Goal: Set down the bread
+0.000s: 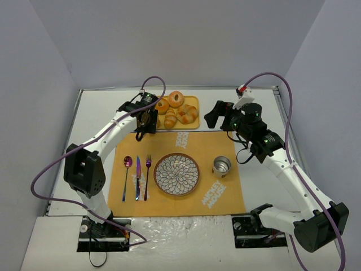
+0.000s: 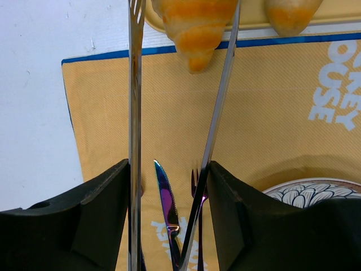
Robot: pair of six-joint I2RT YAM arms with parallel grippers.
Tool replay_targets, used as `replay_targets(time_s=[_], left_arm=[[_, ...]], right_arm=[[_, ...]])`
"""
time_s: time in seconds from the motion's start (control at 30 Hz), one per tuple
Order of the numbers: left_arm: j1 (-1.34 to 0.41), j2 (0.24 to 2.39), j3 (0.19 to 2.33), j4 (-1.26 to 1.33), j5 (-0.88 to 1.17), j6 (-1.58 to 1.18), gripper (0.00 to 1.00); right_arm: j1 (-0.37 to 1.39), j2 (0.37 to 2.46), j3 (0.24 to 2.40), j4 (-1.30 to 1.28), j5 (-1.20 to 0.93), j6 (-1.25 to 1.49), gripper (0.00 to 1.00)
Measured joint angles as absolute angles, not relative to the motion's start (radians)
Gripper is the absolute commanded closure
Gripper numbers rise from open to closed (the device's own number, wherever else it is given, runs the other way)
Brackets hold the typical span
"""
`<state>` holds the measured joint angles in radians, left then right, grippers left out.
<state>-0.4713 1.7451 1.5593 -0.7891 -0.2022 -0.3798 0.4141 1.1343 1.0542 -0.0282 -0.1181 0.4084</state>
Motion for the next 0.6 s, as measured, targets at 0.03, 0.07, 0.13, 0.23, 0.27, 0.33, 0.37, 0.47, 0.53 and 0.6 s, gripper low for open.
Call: replay_targets(time_s=[0.03, 0.07, 0.13, 0.23, 0.27, 0.33, 0.37, 0.47, 0.53, 0.6], left_arm=[[-0.472, 1.745, 1.559, -0.789, -0.204, -0.38, 0.51], [-0.472, 1.745, 1.559, -0.789, -0.205, -0.38, 0.51], [-0.472, 1.745, 1.559, -0.789, -0.207, -0.38, 0.51], [-0.473, 1.745, 1.559, -0.789, -0.209, -0.38, 0.5], [-0.474, 1.745, 1.559, -0.789, -0.21, -0.38, 0.5], [-0.475, 1.745, 1.559, -0.789, -0.212, -0.38, 0.5], [-0.476, 1.745, 1.559, -0.789, -0.212, -0.38, 0.5], [-0.477, 1.745, 1.559, -0.789, -0.213, -0.379, 0.5], [-0.48, 1.745, 1.559, -0.789, -0.213, -0.379, 0.5], [-0.484, 1.745, 1.559, -0.789, -0.217, -0.379, 0.5]], right_arm=[[0.414, 1.134, 1.054, -0.028, -0.118, 0.408, 0.0], [0.414, 1.134, 1.054, -0.028, -0.118, 0.408, 0.0], [0.414, 1.134, 1.054, -0.028, -0.118, 0.408, 0.0], [0.414, 1.134, 1.054, -0.029, -0.118, 0.408, 0.0], [0.414, 1.135, 1.054, -0.029, -0.118, 0.408, 0.0], [0.414, 1.134, 1.054, -0.029, -0.118, 0.408, 0.0], [0.414, 1.134, 1.054, -0.029, -0.118, 0.408, 0.0], [0.414, 1.134, 1.054, -0.029, -0.118, 0.408, 0.0], [0.414, 1.134, 1.054, -0.029, -0.118, 0.408, 0.0], [0.414, 1.134, 1.054, -0.03, -0.118, 0.408, 0.0]])
